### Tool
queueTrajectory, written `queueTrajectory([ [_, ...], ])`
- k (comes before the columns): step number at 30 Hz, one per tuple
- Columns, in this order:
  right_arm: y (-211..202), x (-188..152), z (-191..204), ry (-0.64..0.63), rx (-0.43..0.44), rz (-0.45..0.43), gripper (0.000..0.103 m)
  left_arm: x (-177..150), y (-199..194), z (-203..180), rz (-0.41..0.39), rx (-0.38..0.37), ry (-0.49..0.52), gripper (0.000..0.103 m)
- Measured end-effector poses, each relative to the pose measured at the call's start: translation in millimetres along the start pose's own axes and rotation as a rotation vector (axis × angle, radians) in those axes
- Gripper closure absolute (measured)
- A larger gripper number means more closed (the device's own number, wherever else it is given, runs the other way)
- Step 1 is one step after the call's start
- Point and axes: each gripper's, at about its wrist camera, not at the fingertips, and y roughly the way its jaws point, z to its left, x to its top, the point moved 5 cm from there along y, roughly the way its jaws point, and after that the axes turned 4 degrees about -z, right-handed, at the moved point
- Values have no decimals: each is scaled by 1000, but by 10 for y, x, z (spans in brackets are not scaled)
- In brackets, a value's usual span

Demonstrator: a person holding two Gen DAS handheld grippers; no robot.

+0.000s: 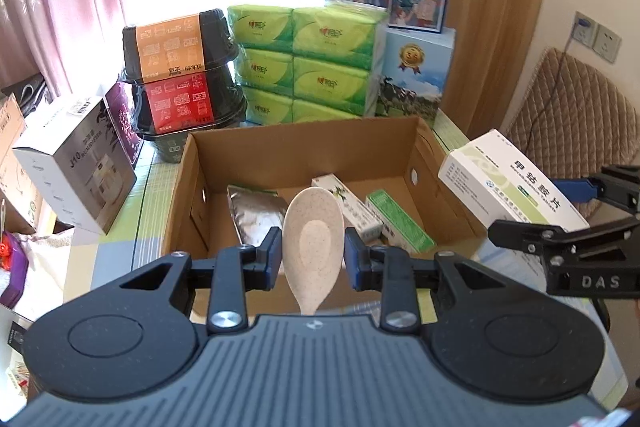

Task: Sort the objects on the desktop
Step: 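Carry the spoon with the left tool while the right tool carries the tablets box into the cardboard box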

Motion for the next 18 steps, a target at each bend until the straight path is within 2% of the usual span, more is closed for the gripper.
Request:
queueTrajectory([
  [12, 615, 221, -82, -19, -7, 24, 35, 257, 715, 279, 39, 2, -83, 76],
  [18, 877, 273, -120, 2, -7, 37, 35, 402, 993, 311, 38, 5, -65, 76],
])
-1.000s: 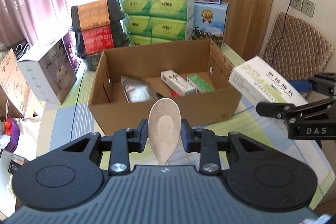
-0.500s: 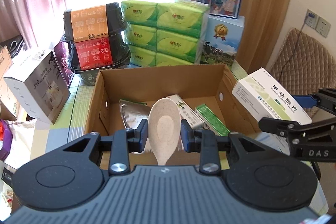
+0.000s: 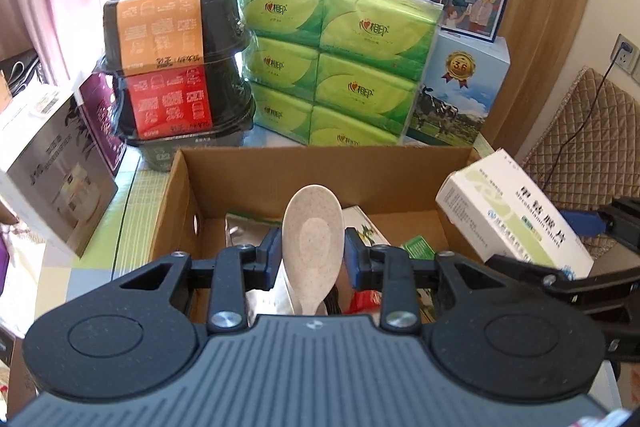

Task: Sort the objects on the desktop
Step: 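Carry the spoon with the left tool while the right tool carries the tablets box into the cardboard box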

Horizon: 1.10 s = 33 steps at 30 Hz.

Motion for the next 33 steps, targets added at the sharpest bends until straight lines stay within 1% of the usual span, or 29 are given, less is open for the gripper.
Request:
queueTrajectory([
  [3, 109, 2, -21, 2, -6, 7, 35, 90, 99, 1, -10, -10, -8, 76],
  [9, 275, -23, -61, 8, -12, 14, 35, 200, 289, -55, -23, -18, 5, 76],
  [13, 365, -55, -92, 18, -12, 21, 35, 189, 411, -86, -22, -21, 13, 76],
  [16, 414, -75, -98, 23, -9, 20, 35, 144, 514, -82, 1, -31, 8, 75],
  [19, 454, -94, -91, 30, -3, 23, 35, 72, 559, -50, 18, -38, -17, 49],
  [22, 472, -93, -86, 43, -2, 18, 35, 3, 556, -7, 22, -30, -17, 49],
  [25, 451, -53, -109, 90, 20, -12, 34, -46, 530, 75, 30, -25, -34, 49],
  [26, 443, -39, -120, 107, 29, -18, 28, -60, 514, 100, 33, -24, -40, 49],
  [28, 413, -20, -140, 118, 21, -23, 24, -87, 465, 141, 35, -24, -42, 49],
  [33, 297, -34, -141, 107, 13, -15, 24, -174, 316, 191, 46, -16, -29, 49],
])
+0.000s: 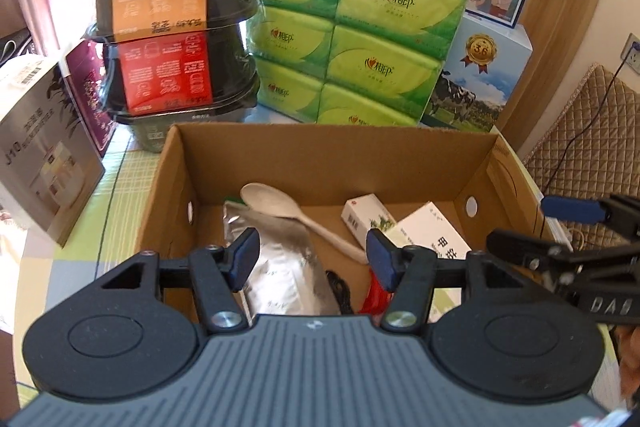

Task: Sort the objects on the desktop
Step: 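Carry the spoon with the left tool while the right tool carries the tablets box into the cardboard box, then open both tools and move them back toward the plug and plastic container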

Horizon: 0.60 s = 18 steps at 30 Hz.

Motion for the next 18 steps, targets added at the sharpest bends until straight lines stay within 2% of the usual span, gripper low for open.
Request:
queueTrajectory([
  [6, -242, -27, 87, -6, -3, 5, 23, -104, -254, 31, 9, 6, -9, 46],
  [9, -386, -55, 155, -19, -13, 16, 21, -165, -436, 29, 9, 19, 3, 40],
  [11, -495, -83, 195, -25, -16, 20, 20, -227, -578, 32, 7, 31, 9, 33],
  [18, -916, -256, 330, -46, -20, 33, 15, -556, -1060, 56, 26, 41, 1, 21],
])
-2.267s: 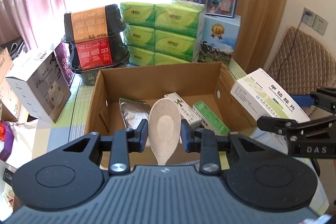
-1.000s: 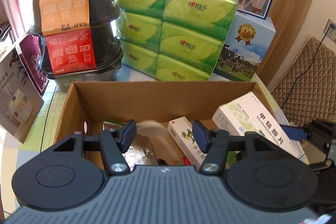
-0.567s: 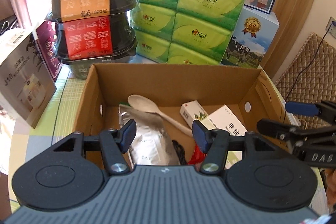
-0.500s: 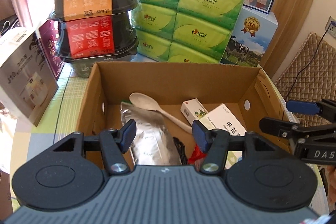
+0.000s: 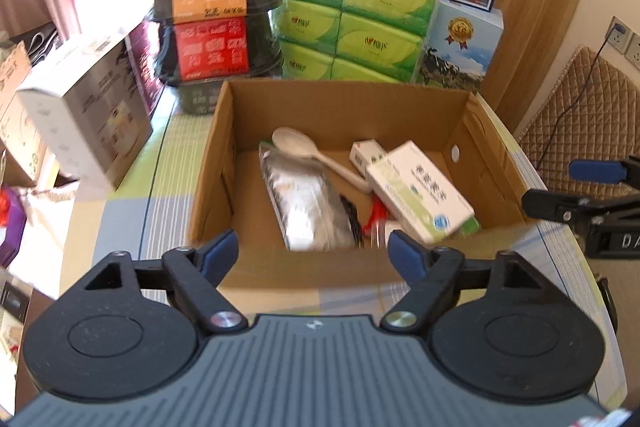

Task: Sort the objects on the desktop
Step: 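Open both tools and move them back toward the plug and plastic container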

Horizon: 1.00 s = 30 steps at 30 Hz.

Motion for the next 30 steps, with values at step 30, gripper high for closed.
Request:
queueTrajectory([
  [30, -1062, -891, 554, -80, 51, 30, 2, -1269, -1436, -42, -35, 57, 92, 9],
])
